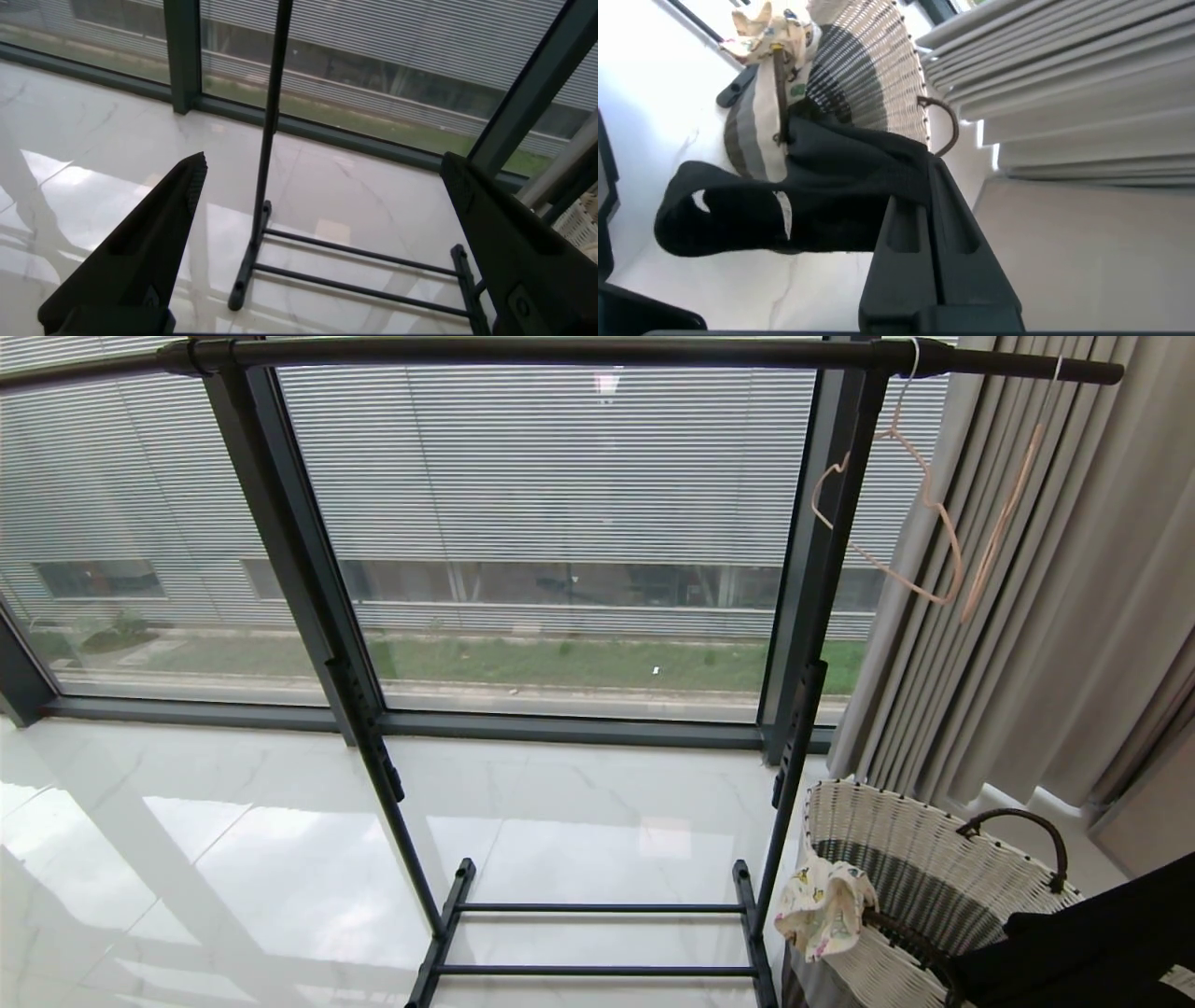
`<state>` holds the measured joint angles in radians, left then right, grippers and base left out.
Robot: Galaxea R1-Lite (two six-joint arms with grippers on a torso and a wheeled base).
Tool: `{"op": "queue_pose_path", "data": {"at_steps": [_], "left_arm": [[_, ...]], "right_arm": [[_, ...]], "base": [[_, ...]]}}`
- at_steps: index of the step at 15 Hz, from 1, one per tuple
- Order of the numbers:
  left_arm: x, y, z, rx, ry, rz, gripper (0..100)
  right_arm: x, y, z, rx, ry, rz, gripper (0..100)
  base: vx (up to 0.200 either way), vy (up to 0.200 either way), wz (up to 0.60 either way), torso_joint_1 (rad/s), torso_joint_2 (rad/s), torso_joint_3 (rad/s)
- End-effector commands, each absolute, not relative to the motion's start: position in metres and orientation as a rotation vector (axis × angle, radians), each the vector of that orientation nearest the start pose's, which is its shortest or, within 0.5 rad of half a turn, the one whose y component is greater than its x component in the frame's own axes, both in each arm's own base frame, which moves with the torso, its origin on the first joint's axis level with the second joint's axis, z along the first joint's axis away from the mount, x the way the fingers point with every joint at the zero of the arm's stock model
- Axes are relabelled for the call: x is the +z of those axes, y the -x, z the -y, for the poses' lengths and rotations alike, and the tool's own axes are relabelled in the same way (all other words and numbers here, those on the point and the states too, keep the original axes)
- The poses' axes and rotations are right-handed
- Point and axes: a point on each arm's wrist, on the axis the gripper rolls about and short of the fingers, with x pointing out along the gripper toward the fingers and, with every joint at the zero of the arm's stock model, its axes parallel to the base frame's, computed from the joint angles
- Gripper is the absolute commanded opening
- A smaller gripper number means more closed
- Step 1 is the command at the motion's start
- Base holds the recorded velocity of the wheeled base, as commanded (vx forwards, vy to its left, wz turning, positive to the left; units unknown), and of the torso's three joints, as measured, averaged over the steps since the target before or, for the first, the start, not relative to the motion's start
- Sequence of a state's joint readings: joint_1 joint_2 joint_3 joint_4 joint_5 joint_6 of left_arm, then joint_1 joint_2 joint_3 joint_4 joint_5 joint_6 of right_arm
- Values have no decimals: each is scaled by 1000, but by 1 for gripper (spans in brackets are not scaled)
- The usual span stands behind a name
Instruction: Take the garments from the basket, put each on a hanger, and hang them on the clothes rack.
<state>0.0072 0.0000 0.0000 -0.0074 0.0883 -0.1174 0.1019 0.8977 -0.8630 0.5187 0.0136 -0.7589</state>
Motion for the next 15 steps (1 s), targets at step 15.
{"op": "queue_pose_path", "data": {"at_steps": [15], "left_arm": [[79, 23, 0, -11, 3, 21, 100]], "right_arm": [[251, -92, -31, 537, 806, -446, 0]], "base": [[-80, 0, 0, 1, 1, 0]]}}
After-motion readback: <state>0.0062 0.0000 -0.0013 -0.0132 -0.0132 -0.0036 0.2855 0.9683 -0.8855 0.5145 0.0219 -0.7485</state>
